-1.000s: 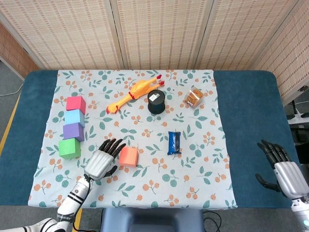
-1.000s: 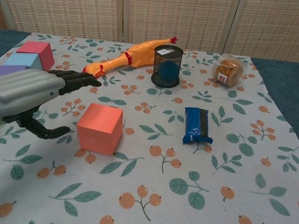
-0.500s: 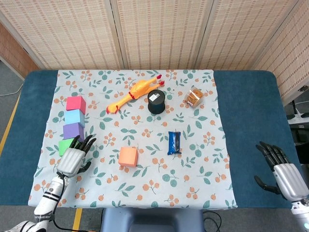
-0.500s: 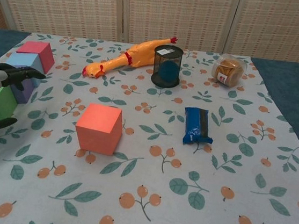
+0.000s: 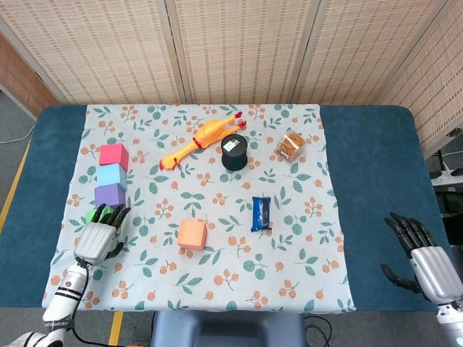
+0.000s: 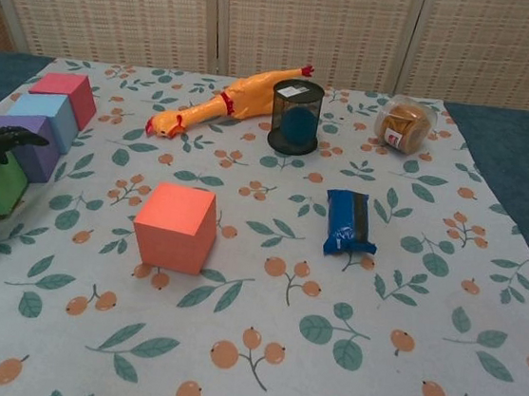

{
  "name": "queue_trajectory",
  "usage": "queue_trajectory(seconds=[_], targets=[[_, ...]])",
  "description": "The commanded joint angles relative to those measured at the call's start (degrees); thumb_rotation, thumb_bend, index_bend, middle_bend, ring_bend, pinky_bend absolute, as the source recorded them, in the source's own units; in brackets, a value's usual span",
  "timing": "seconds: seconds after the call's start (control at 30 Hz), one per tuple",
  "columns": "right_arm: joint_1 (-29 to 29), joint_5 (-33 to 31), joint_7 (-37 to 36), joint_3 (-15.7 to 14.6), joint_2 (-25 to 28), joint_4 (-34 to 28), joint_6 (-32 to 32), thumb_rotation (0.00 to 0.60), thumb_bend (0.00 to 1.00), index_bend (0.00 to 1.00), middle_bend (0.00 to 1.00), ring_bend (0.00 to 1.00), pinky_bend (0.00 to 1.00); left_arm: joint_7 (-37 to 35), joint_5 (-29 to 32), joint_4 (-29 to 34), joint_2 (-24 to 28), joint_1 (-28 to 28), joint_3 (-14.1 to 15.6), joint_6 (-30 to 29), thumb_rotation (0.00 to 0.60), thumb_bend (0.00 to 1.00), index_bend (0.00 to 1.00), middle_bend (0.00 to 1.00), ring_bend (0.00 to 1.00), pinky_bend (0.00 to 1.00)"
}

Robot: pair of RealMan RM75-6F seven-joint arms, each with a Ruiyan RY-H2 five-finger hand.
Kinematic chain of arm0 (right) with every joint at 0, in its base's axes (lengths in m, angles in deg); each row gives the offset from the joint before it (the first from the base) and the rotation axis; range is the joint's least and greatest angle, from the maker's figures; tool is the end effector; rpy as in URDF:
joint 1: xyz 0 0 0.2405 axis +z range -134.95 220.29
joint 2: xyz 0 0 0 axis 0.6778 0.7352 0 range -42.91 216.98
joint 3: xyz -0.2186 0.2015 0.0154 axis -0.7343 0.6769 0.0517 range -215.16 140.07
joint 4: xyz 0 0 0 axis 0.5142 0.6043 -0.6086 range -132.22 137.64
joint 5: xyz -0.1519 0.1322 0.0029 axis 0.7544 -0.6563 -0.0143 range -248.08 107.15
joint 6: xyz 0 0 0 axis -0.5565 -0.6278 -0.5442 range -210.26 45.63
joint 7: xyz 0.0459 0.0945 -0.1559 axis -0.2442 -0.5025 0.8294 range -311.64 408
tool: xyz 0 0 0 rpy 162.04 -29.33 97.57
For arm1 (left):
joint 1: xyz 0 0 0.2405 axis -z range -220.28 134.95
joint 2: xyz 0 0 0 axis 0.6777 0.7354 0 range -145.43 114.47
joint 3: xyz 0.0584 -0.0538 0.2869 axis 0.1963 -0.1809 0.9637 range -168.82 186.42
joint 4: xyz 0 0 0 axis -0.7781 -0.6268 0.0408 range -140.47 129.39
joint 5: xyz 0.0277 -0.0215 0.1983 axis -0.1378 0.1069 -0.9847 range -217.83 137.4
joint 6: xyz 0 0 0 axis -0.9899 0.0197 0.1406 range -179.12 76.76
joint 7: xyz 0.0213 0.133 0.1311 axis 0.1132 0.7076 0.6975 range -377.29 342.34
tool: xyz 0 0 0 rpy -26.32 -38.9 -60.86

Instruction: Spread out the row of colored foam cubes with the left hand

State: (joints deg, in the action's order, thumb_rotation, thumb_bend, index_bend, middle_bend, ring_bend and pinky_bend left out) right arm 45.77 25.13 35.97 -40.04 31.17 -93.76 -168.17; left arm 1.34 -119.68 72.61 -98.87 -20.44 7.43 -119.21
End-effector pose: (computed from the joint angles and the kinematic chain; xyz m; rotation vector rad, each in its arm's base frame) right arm -0.3245 -0.1951 0.2022 1.4980 -1.0459 1.0078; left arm -0.3138 0.3199 0.0312 -1.7543 -0.7642 -0.6963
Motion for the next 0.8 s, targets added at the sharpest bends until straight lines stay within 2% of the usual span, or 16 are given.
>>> queue_trajectory(seconds=[0.03,0.13,0.27,0.33,0.43,0.53,0.6,0.73,0.8], targets=[[0.02,0.02,-0.01,0.01,0.0,0.07,0.0,0.6,0.23,0.0,0.0,0.0,0.0,2.09,-0.13,-0.19,1.1,-1.35,0.63,-1.91,0.6,0.34,0.0,0.07,0.27,0.0],[0.02,-0.03,0.06,0.05,-0.04,0.15,-0.02,0.6,0.23,0.0,0.0,0.0,0.0,2.65,-0.09,0.08,1.68,-1.78,0.9,-2.27,0.6,0.34,0.0,0.07,0.29,0.0],[0.3,-0.34,0.92,-0.01,-0.47,0.32,0.88,0.6,0.23,0.0,0.0,0.0,0.0,3.41,1.91,2.82,6.07,-4.32,2.03,-3.11,0.6,0.34,0.0,0.07,0.32,0.01],[0.28,-0.28,1.28,-0.04,-0.59,0.29,0.86,0.6,0.23,0.0,0.0,0.0,0.0,4.54,2.3,3.86,7.29,-5.45,2.2,-4.54,0.6,0.34,0.0,0.11,0.36,0.02],[0.27,-0.31,1.66,-0.03,-0.77,0.37,0.88,0.6,0.23,0.0,0.0,0.0,0.0,8.58,6.33,8.11,9.4,-6.73,1.84,-4.5,0.6,0.34,0.0,0.27,0.47,0.05],[0.41,-0.48,1.9,-0.05,-0.97,0.32,1.29,0.6,0.23,0.0,0.0,0.0,0.0,8.49,6.18,11.23,11.12,-7.19,1.48,-5.6,0.6,0.34,0.0,0.28,0.48,0.07],[0.48,-0.41,2.02,-0.12,-1.03,0.31,1.45,0.6,0.23,0.0,0.0,0.0,0.0,6.72,4.28,11.47,11.4,-7.45,1.44,-6.89,0.6,0.34,0.0,0.24,0.44,0.07],[0.43,-0.51,2.01,-0.06,-0.97,0.28,1.3,0.6,0.23,0.0,0.0,0.0,0.0,2.0,-1.29,8.74,10.12,-7.6,0.62,-11.08,0.6,0.35,0.0,0.05,0.17,0.04],[0.35,-0.41,1.88,-0.07,-0.88,0.36,1.05,0.6,0.23,0.0,0.0,0.0,0.0,0.09,-2.32,7.31,9.38,-7.13,0.1,-11.22,0.6,0.36,0.0,0.01,0.06,0.02]])
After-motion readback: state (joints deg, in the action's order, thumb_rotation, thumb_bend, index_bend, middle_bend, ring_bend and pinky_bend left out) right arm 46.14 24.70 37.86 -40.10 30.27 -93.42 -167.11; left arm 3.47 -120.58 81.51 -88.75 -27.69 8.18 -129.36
